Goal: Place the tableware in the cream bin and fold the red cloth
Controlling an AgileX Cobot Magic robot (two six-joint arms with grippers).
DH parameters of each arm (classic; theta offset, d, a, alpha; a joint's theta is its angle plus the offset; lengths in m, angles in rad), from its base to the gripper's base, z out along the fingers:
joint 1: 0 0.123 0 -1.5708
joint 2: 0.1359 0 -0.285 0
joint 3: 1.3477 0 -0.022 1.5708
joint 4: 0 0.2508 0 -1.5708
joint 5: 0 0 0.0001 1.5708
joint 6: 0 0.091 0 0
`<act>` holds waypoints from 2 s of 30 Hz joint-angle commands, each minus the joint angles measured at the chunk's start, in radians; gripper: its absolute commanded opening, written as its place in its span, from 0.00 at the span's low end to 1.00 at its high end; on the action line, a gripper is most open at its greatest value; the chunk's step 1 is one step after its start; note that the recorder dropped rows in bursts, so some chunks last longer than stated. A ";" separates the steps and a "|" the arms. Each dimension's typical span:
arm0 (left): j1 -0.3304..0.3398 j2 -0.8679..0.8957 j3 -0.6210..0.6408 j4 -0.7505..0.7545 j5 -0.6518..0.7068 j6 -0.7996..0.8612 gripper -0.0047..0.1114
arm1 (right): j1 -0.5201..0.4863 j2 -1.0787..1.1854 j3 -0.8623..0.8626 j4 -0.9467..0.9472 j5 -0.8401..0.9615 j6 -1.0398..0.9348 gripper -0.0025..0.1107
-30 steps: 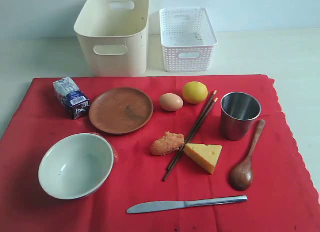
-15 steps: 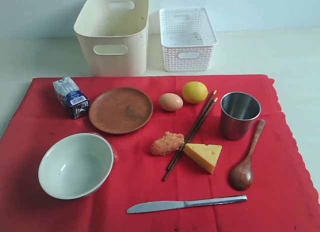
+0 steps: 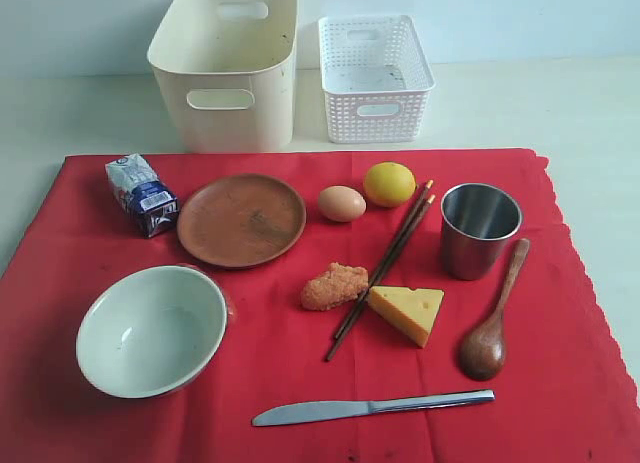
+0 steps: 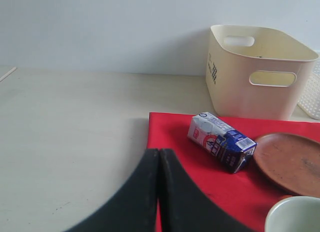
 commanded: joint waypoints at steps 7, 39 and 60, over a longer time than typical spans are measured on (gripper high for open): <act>0.004 -0.007 -0.001 -0.009 -0.003 0.003 0.06 | 0.002 -0.007 0.005 0.092 -0.073 -0.005 0.02; 0.004 -0.007 -0.001 -0.009 -0.003 0.003 0.06 | 0.002 0.749 -0.229 0.218 -0.112 -0.011 0.02; 0.004 -0.007 -0.001 -0.009 -0.003 0.003 0.06 | 0.511 1.127 -0.491 0.214 -0.061 -0.210 0.06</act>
